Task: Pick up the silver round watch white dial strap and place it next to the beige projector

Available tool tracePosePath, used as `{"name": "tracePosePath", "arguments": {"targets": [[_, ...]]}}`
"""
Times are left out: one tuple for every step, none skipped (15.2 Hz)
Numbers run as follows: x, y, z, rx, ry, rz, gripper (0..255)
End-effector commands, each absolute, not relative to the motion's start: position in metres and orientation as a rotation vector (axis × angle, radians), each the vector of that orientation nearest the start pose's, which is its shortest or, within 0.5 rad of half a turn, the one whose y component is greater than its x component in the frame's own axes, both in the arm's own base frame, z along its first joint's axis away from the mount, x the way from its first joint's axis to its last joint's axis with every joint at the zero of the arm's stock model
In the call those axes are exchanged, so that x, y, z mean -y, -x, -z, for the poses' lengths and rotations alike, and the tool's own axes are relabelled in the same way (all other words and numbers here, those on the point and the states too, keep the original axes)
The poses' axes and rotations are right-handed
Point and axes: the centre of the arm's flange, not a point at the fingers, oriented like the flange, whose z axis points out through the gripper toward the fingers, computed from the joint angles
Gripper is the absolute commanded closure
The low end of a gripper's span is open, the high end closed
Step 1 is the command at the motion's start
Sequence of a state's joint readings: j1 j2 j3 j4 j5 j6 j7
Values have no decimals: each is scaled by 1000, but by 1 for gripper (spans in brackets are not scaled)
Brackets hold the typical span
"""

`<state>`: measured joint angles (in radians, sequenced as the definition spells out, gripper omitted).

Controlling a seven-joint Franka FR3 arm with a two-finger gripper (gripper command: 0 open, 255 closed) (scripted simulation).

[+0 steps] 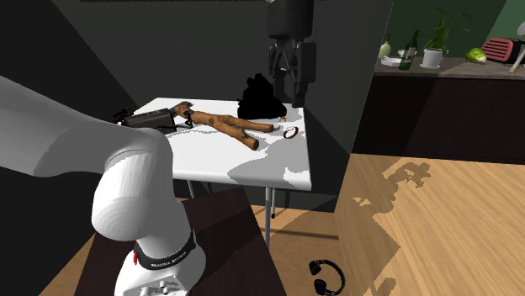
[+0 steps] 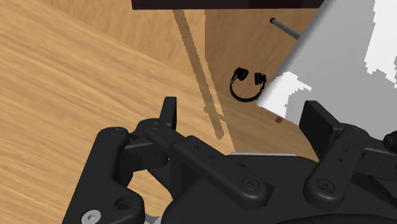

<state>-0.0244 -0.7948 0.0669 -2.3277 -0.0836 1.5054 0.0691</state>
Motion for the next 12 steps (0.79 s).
{"name": "tracePosePath", "arguments": {"targets": [[-10,-298,-601,-84,3273,-37,0],[-20,-303,-594,-92,3272,-38,0],[-30,-308,-587,-100,3271,-39,0],[-40,-313,-580,-108,3270,-39,0],[-50,-318,-573,-116,3269,-40,0],[-59,-323,-566,-124,3268,-41,0],[-69,-329,-559,-132,3267,-42,0],[-79,-334,-552,-140,3266,-43,0],[-89,-339,-544,-148,3265,-44,0],[-99,-344,-537,-156,3264,-45,0],[-108,-350,-530,-164,3263,-46,0],[-118,-355,-523,-172,3262,-47,0]]}}
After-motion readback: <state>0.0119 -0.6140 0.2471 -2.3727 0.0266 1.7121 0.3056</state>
